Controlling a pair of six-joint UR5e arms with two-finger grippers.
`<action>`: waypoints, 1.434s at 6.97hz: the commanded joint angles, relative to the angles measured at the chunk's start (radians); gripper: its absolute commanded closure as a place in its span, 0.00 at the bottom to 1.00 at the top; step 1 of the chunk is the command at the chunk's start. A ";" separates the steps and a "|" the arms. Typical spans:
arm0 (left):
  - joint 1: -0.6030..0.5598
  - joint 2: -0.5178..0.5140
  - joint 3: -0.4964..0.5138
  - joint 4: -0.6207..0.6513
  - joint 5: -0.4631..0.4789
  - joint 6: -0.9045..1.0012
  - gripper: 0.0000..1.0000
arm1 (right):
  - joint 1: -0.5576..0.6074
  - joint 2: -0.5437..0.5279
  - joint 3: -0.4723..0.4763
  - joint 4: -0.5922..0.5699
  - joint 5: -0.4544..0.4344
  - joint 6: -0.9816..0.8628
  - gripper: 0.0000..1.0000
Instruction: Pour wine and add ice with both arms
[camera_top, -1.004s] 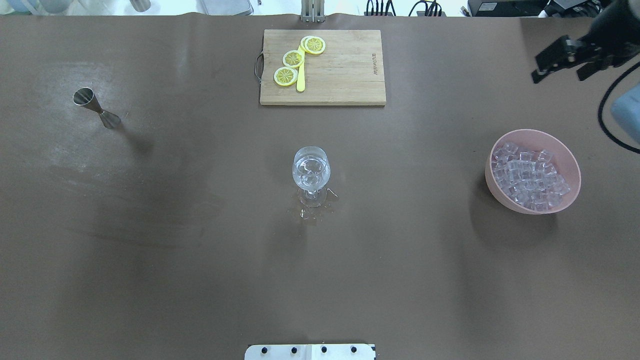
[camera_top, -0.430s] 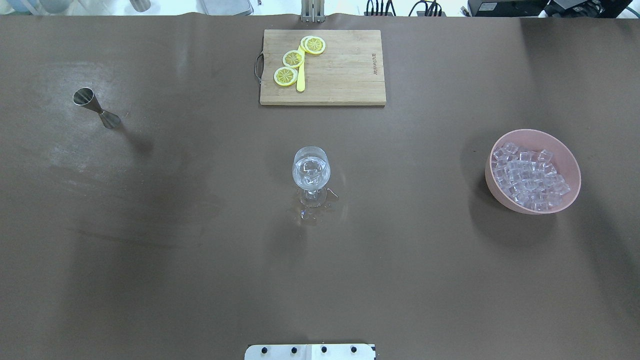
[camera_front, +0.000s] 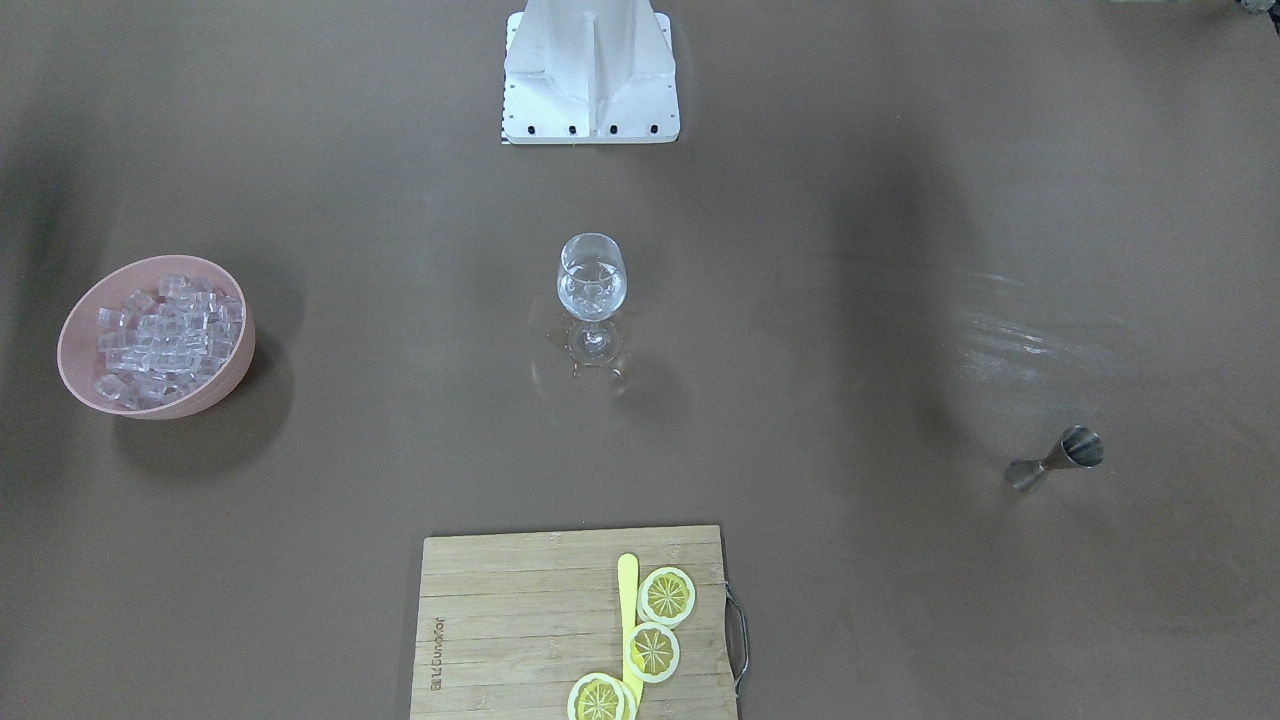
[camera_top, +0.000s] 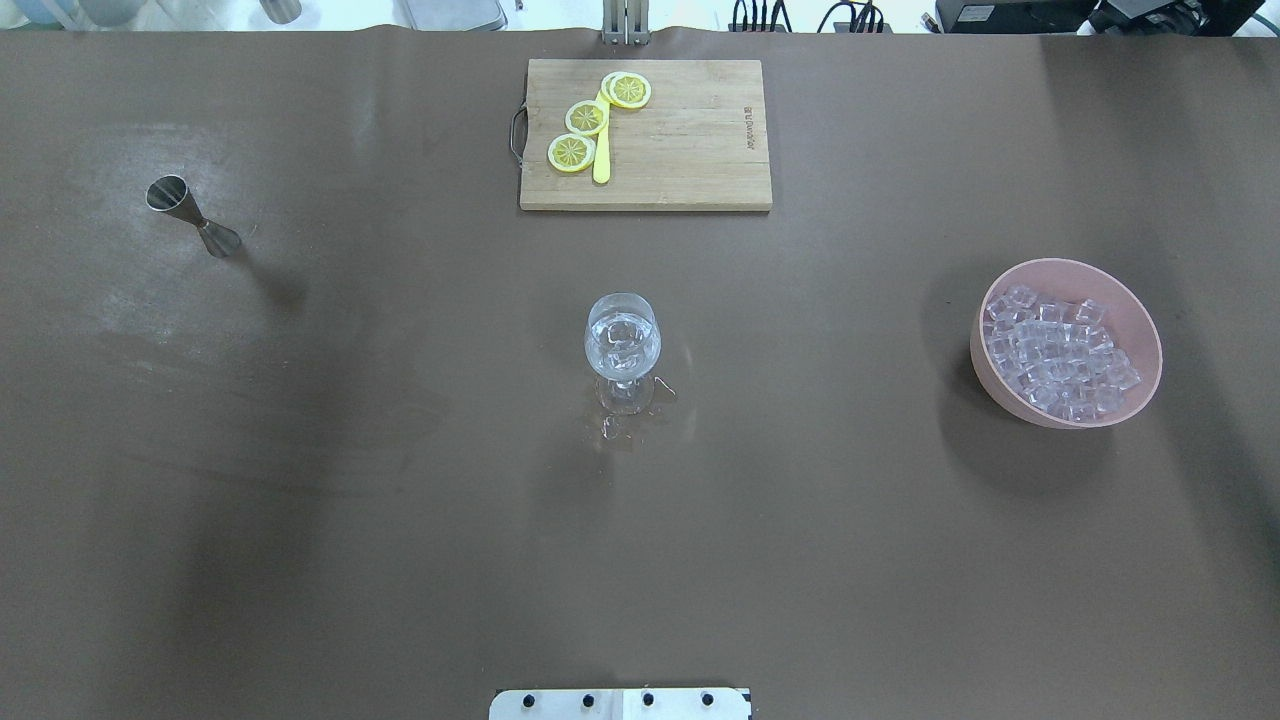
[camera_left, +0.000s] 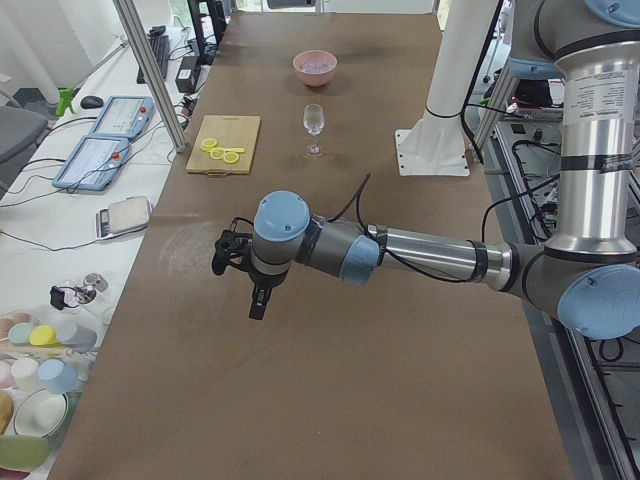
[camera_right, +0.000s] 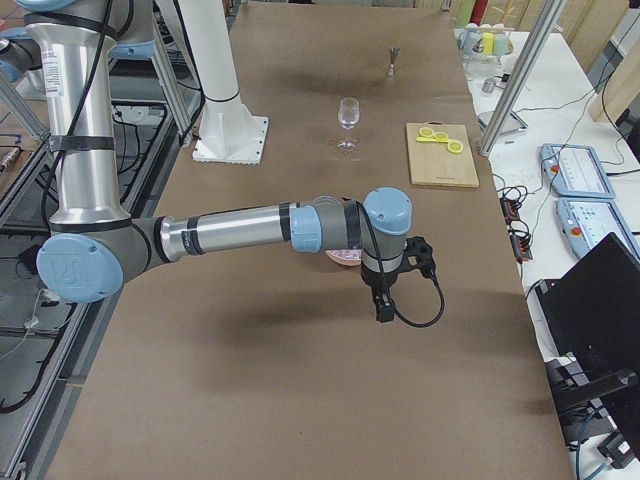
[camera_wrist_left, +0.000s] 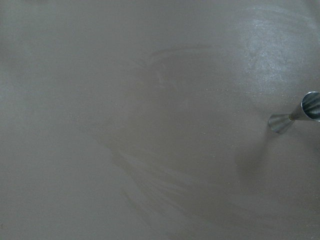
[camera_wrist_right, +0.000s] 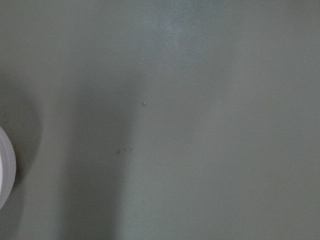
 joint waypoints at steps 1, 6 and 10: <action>0.008 -0.046 0.017 0.013 0.084 0.001 0.02 | 0.011 0.002 0.000 0.013 -0.005 0.003 0.00; 0.016 -0.123 0.025 0.153 0.002 0.004 0.02 | 0.005 0.031 -0.024 0.013 -0.007 0.027 0.00; 0.019 -0.018 0.082 -0.046 0.005 0.024 0.02 | 0.005 0.043 -0.038 0.012 0.006 0.030 0.00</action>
